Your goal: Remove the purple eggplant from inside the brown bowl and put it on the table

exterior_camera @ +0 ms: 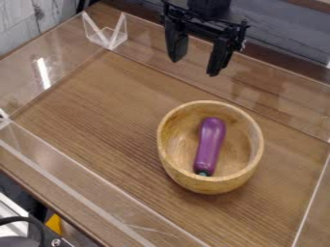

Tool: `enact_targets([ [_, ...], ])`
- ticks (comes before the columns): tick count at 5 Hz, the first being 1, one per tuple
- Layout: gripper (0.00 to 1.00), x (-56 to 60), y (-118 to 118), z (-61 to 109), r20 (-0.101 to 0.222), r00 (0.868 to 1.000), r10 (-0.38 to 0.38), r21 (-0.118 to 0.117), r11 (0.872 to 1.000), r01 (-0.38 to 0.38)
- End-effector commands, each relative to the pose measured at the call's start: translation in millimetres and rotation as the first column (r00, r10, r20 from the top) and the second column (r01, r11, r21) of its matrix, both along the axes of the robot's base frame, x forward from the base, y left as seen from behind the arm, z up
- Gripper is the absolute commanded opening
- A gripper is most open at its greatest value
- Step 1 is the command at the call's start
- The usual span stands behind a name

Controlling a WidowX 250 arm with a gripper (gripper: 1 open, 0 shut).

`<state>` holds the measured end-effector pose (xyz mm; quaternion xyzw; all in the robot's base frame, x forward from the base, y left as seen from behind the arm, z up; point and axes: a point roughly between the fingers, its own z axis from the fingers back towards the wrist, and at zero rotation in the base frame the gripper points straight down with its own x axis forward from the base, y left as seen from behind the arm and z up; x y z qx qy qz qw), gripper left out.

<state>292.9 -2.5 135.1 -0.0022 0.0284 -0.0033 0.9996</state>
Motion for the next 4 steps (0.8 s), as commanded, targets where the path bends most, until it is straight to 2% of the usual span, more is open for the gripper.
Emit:
enact_targets([
  [1, 1.0, -2.4, -1.8, -4.8, -0.014, 1.0, 0.001, -0.003, 1.0, -0.001],
  [2, 1.0, -8.1, -9.7, -13.7, -0.024, 1.0, -0.001, -0.015, 1.0, 0.001],
  [4, 1.0, -11.1, -22.6, -27.1, -0.019, 1.0, -0.002, -0.024, 1.0, 0.002],
])
